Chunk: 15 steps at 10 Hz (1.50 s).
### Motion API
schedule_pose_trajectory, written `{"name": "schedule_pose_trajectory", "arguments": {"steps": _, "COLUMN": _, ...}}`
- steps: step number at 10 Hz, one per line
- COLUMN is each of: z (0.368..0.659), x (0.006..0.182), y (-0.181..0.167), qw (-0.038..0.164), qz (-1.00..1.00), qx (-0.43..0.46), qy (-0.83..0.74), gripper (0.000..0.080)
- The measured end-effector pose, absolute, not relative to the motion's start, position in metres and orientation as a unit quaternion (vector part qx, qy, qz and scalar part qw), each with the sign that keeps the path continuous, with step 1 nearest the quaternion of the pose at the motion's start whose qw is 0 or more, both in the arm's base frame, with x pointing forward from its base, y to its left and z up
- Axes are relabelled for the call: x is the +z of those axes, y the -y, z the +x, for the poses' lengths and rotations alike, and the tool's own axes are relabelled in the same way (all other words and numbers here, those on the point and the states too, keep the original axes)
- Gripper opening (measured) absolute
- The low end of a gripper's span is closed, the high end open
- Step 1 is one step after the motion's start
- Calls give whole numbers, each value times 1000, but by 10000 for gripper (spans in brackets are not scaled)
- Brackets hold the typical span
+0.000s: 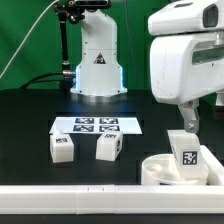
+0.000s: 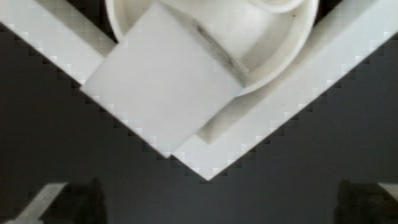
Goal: Assemble stool
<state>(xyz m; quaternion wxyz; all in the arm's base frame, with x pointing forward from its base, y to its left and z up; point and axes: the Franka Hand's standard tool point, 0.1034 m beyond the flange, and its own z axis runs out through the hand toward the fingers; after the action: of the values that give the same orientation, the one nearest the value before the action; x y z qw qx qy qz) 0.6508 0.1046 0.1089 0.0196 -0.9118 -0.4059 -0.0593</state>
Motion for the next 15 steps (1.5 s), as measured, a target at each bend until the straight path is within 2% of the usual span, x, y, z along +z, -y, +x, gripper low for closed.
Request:
{"name": "schedule_pose_trajectory", "arguments": {"steps": 3, "z": 651, "x": 108, "y": -100, "qw": 9, "qz": -874, "qx": -57, "qy": 483, "gripper": 649}}
{"name": "schedule_pose_trajectory", "arguments": {"steps": 9, "z": 648, "x": 94, "y": -88, "qw": -30, "qz": -721, "qx": -30, "qy": 692, "gripper": 649}}
{"name": "schedule_pose_trajectory", "arguments": {"steps": 15, "z": 644, "x": 83, "y": -85, "qw": -25, "qz": -729, "qx": -23, "qy": 684, "gripper": 649}}
